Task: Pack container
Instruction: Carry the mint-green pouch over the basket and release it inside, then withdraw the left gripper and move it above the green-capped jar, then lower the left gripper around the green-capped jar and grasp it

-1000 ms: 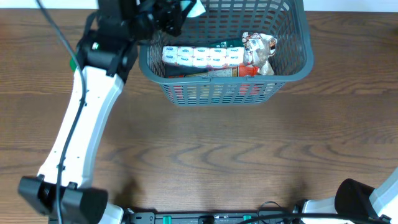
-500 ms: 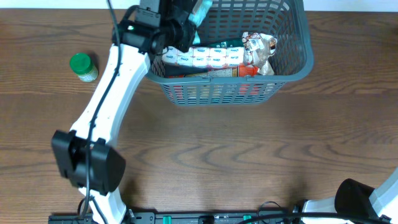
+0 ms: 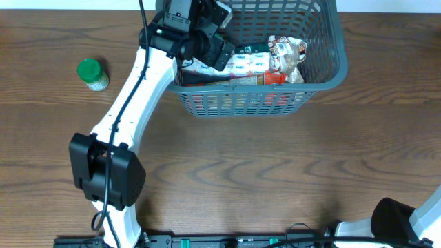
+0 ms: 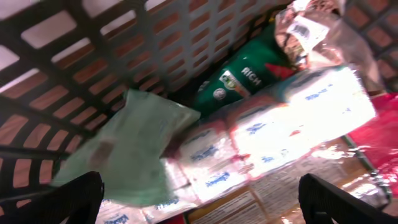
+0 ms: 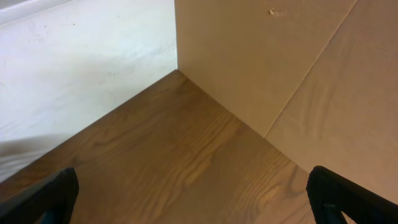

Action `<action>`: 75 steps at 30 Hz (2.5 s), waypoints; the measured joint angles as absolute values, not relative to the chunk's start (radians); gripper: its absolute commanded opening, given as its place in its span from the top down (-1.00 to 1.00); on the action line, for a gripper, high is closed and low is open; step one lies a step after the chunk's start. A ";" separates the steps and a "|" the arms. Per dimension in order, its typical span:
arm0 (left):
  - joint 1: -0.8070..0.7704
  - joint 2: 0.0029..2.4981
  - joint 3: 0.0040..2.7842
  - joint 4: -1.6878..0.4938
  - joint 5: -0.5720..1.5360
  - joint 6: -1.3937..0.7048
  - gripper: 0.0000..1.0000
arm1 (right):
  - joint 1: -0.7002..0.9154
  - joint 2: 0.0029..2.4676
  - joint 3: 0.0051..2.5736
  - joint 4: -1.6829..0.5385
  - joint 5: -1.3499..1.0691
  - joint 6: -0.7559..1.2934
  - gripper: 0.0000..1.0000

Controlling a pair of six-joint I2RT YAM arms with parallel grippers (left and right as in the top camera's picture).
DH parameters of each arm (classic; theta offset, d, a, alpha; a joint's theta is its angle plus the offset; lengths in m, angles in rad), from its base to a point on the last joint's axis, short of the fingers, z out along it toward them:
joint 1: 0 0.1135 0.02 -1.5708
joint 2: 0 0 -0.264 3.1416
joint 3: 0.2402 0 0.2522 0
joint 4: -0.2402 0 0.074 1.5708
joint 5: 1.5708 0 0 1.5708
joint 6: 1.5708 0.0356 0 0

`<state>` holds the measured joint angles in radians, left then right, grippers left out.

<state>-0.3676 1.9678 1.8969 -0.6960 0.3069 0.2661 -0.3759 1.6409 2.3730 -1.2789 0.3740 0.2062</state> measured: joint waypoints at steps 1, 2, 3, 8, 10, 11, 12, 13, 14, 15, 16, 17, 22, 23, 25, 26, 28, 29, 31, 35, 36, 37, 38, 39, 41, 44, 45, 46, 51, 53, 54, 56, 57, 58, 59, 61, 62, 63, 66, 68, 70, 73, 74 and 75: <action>-0.371 1.958 1.897 -0.696 0.307 0.266 -0.97 | -0.376 1.641 2.373 -1.279 0.374 0.206 -0.99; -0.374 1.944 1.897 -0.696 0.307 0.266 -0.97 | -0.376 1.641 2.373 -1.279 0.374 0.206 -0.99; -0.377 1.927 1.897 -0.694 0.307 0.266 -0.97 | -0.376 1.641 2.373 -1.279 0.374 0.206 -0.99; -0.372 1.786 1.897 -0.692 0.250 0.242 -0.97 | -0.376 1.641 2.373 -1.279 0.374 0.206 -0.99; -0.362 1.715 1.897 -0.692 0.209 0.232 -0.97 | -0.376 1.641 2.373 -1.279 0.374 0.206 -0.99; -0.354 1.679 1.897 -0.693 0.188 0.229 -0.97 | -0.376 1.641 2.373 -1.279 0.374 0.206 -0.99; -0.345 1.645 1.898 -0.694 0.165 0.226 -0.97 | -0.376 1.641 2.373 -1.279 0.374 0.206 -0.99; -0.336 1.617 1.900 -0.697 0.143 0.223 -0.97 | -0.376 1.641 2.373 -1.279 0.374 0.206 -0.98; -0.326 1.590 1.903 -0.701 0.119 0.218 -0.97 | -0.376 1.641 2.373 -1.279 0.374 0.206 -0.99; -0.313 1.565 1.906 -0.703 0.092 0.213 -0.97 | -0.376 1.641 2.373 -1.279 0.374 0.206 -0.98; -0.300 1.542 1.909 -0.709 0.064 0.206 -0.97 | -0.376 1.641 2.373 -1.279 0.374 0.206 -0.98; -0.290 1.527 1.910 -0.713 0.043 0.204 -0.97 | -0.376 1.641 2.373 -1.279 0.374 0.206 -0.98; -0.202 1.492 1.914 -0.754 -0.048 0.151 -0.99 | -0.376 1.641 2.373 -1.279 0.374 0.206 -0.98; -0.178 1.493 1.914 -0.760 -0.059 0.134 -0.99 | -0.376 1.641 2.373 -1.279 0.374 0.206 -0.98; -0.128 1.502 1.914 -0.764 -0.072 0.104 -1.00 | -0.376 1.641 2.373 -1.279 0.374 0.206 -0.98; -0.099 1.507 1.914 -0.764 -0.078 0.091 -1.00 | -0.376 1.641 2.373 -1.279 0.374 0.206 -0.98; -0.050 1.520 1.914 -0.765 -0.086 0.071 -0.99 | -0.376 1.641 2.373 -1.279 0.374 0.206 -0.99; -0.030 1.526 1.914 -0.767 -0.088 0.065 -0.99 | -0.376 1.641 2.373 -1.279 0.374 0.206 -0.98; 0.013 1.542 1.914 -0.780 -0.090 0.054 -0.98 | -0.376 1.641 2.373 -1.279 0.374 0.206 -0.98; 0.087 1.589 1.914 -0.812 -0.071 0.043 -0.97 | -0.376 1.641 2.373 -1.279 0.374 0.206 -0.99; 0.107 1.606 1.914 -0.818 -0.054 0.036 -0.97 | -0.376 1.641 2.373 -1.279 0.374 0.206 -0.98; 0.125 1.626 1.914 -0.822 -0.037 0.028 -0.96 | -0.376 1.641 2.373 -1.279 0.374 0.206 -0.99; 0.142 1.646 1.914 -0.823 -0.020 0.023 -0.96 | -0.376 1.641 2.373 -1.279 0.374 0.206 -0.98; 0.157 1.668 1.914 -0.824 -0.002 0.018 -0.95 | -0.376 1.641 2.373 -1.279 0.374 0.206 -0.98; 0.186 1.719 1.921 -0.837 0.028 0.005 -0.94 | -0.376 1.641 2.373 -1.279 0.374 0.206 -0.98; 0.216 1.801 1.960 -0.877 0.057 -0.005 -0.93 | -0.376 1.641 2.373 -1.279 0.374 0.206 -0.98; 0.223 1.827 1.980 -0.891 0.063 -0.005 -0.93 | -0.376 1.641 2.373 -1.279 0.374 0.206 -0.99; 0.228 1.849 1.999 -0.897 0.068 -0.005 -0.93 | -0.376 1.641 2.373 -1.279 0.374 0.206 -0.99; 0.239 1.920 2.084 -0.914 0.080 -0.008 -0.93 | -0.376 1.641 2.373 -1.279 0.374 0.206 -0.99; 0.240 1.936 2.099 -0.917 0.080 -0.008 -0.93 | -0.376 1.641 2.373 -1.279 0.374 0.206 -0.99; 0.240 1.946 2.104 -0.920 0.080 -0.008 -0.93 | -0.376 1.641 2.373 -1.279 0.374 0.206 -0.99; 0.241 1.975 2.112 -0.927 0.080 -0.008 -0.93 | -0.376 1.641 2.373 -1.279 0.374 0.206 -0.99; 0.241 1.994 2.115 -0.932 0.080 -0.008 -0.93 | -0.376 1.641 2.373 -1.279 0.374 0.206 -0.98; 0.241 2.017 2.117 -0.936 0.080 -0.008 -0.93 | -0.376 1.641 2.373 -1.279 0.374 0.206 -0.98; 0.241 2.040 2.117 -0.938 0.079 -0.008 -0.93 | -0.376 1.641 2.373 -1.279 0.374 0.206 -0.99; 0.241 2.093 2.117 -0.943 0.074 -0.008 -0.93 | -0.376 1.641 2.373 -1.279 0.374 0.206 -0.98; 0.241 2.117 2.117 -0.945 0.070 -0.009 -0.93 | -0.376 1.641 2.373 -1.279 0.374 0.206 -0.99; 0.241 2.140 2.117 -0.946 0.066 -0.009 -0.93 | -0.376 1.641 2.373 -1.279 0.374 0.206 -0.98; 0.242 2.195 2.116 -0.950 0.056 -0.012 -0.93 | -0.376 1.641 2.373 -1.279 0.374 0.206 -0.98; 0.247 2.218 2.116 -0.951 0.052 -0.015 -0.93 | -0.376 1.641 2.373 -1.279 0.374 0.206 -0.98; 0.254 2.231 2.116 -0.951 0.050 -0.020 -0.93 | -0.376 1.641 2.373 -1.279 0.374 0.206 -0.98; 0.271 2.244 2.116 -0.950 0.047 -0.025 -0.93 | -0.376 1.641 2.373 -1.279 0.374 0.206 -0.99; 0.273 2.246 2.116 -0.950 0.047 -0.026 -0.93 | -0.376 1.641 2.373 -1.279 0.374 0.206 -0.98; 0.278 2.252 2.116 -0.950 0.046 -0.026 -0.93 | -0.376 1.641 2.373 -1.279 0.374 0.206 -0.99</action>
<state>0.2783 2.2524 2.1162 -0.9501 0.0456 -0.0261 -0.3759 1.6409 2.3730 -1.2785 0.3740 0.2062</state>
